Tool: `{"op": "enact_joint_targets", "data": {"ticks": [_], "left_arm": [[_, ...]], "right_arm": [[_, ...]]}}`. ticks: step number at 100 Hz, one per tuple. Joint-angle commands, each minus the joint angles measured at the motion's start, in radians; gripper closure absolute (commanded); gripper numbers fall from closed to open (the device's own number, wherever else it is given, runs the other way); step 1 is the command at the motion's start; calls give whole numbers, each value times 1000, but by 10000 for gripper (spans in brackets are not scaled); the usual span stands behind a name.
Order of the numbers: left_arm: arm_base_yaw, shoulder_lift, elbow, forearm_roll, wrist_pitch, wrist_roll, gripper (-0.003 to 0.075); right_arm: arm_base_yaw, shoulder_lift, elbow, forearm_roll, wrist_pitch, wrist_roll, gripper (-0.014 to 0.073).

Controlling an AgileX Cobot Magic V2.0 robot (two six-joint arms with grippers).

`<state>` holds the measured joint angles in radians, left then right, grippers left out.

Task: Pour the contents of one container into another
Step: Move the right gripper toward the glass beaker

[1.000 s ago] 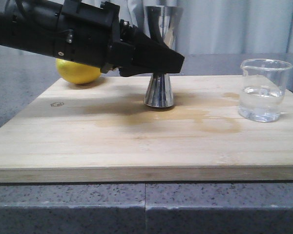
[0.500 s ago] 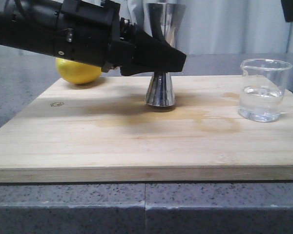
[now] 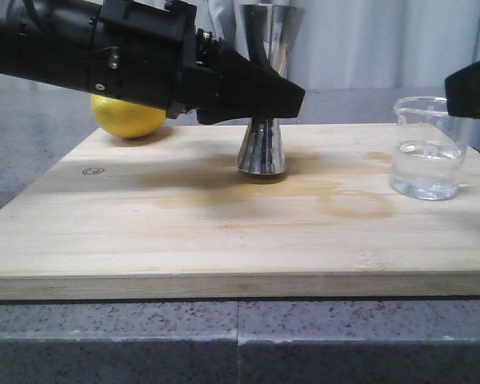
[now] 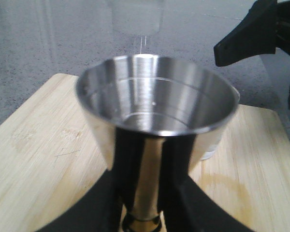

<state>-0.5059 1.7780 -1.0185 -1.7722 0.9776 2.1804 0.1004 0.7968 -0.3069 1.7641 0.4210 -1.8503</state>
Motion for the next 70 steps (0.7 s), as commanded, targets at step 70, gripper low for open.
{"op": "enact_joint_targets", "data": {"ticks": [70], "left_arm": [[-6,-39,-30,-79,71,3,606]], "right_arm": [[0,166,-25,93,31,-116,42]]}}
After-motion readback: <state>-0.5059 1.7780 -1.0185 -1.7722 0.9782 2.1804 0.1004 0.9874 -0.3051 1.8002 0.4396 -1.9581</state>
